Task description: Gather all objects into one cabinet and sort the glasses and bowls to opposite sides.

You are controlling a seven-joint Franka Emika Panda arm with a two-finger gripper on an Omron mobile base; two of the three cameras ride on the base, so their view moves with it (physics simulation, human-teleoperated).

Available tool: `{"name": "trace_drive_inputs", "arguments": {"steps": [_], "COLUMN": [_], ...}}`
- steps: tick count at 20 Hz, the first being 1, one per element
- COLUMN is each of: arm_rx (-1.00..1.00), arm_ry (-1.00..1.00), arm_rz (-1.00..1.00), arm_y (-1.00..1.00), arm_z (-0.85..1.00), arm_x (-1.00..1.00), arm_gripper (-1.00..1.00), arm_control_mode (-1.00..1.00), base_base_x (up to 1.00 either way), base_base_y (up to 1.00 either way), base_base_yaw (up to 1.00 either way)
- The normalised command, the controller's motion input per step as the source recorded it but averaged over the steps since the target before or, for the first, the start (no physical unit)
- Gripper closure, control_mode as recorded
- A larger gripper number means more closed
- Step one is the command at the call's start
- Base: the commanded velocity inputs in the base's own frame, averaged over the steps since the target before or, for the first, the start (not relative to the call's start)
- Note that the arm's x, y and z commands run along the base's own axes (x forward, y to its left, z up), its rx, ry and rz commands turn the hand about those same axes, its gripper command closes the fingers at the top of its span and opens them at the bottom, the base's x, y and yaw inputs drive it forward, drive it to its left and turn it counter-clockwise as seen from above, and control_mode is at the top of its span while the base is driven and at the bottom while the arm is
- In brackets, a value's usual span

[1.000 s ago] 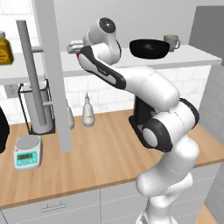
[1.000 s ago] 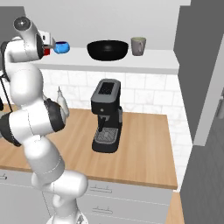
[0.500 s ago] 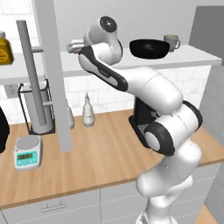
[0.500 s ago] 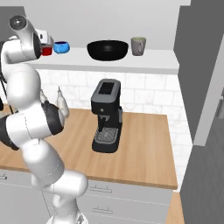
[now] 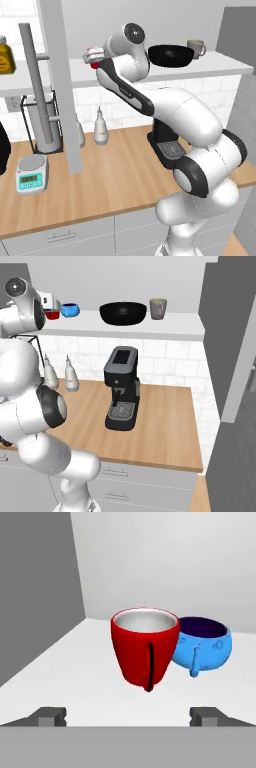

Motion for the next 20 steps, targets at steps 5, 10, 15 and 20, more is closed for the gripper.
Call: {"name": "trace_drive_inputs", "arguments": {"steps": [5,10,15,20], "arm_rx": [0.09,0.10,0.07,0.01], "arm_ry": [-0.12,-0.07,-0.03,0.00], "arm_rz": [0.00,0.00,0.00,0.00], "arm_y": [-1.00,-1.00,-0.98,-0.78], "arm_z": [0.10,0.14,0.24,0.06], "arm_x": [-0.55,-0.54,-0.33,-0.04], "arm_gripper": [-1.00,-1.00,-1.00,-1.00], "arm_control_mode": [-1.00,-1.00,-1.00,-1.00], "base_base_x": [0.00,0.00,0.00,0.00], "base_base_y": [0.00,0.00,0.00,0.00], "base_base_yaw": [0.00,0.00,0.00,0.00]}}
